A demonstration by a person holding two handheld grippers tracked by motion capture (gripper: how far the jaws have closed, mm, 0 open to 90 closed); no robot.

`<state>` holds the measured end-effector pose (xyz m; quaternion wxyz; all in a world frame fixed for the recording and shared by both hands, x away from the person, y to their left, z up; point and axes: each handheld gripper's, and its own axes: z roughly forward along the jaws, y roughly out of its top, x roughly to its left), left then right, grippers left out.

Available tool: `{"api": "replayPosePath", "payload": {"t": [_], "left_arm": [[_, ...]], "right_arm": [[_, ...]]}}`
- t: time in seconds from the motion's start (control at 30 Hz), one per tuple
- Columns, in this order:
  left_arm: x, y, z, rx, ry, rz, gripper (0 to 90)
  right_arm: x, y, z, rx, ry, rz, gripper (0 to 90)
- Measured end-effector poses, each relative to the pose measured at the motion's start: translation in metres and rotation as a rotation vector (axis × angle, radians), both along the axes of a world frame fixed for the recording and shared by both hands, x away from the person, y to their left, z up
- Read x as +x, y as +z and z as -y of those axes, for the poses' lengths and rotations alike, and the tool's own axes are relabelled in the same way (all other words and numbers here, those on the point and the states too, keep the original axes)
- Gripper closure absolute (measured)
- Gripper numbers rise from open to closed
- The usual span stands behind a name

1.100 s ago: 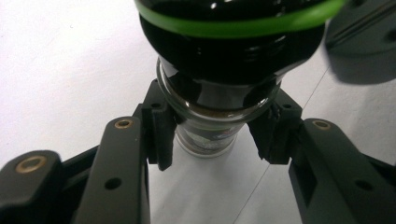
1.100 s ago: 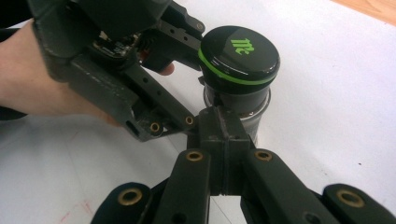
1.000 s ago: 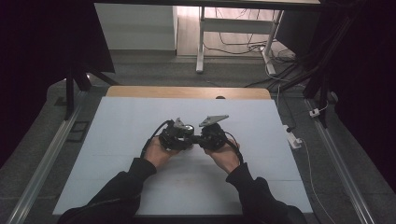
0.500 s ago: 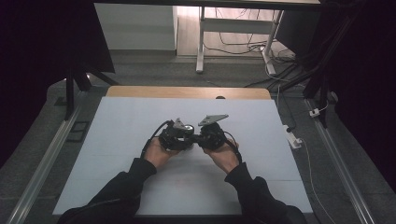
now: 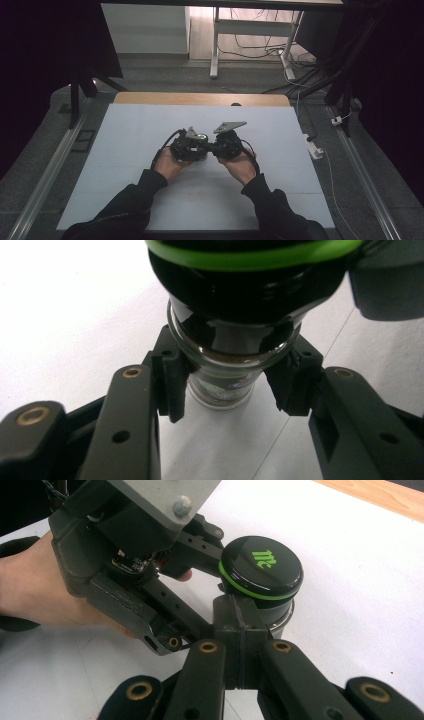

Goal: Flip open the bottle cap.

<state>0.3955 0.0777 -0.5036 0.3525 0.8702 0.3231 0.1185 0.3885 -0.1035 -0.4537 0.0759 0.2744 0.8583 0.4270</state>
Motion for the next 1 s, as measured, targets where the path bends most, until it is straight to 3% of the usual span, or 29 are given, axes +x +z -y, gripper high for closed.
{"api": "replayPosePath", "payload": {"t": [1.0], "left_arm": [[0.0, -0.001, 0.0, -0.005, 0.005, 0.001, 53.7]], "right_arm": [[0.007, 0.012, 0.003, 0.031, -0.031, 0.034, 89.2]]}}
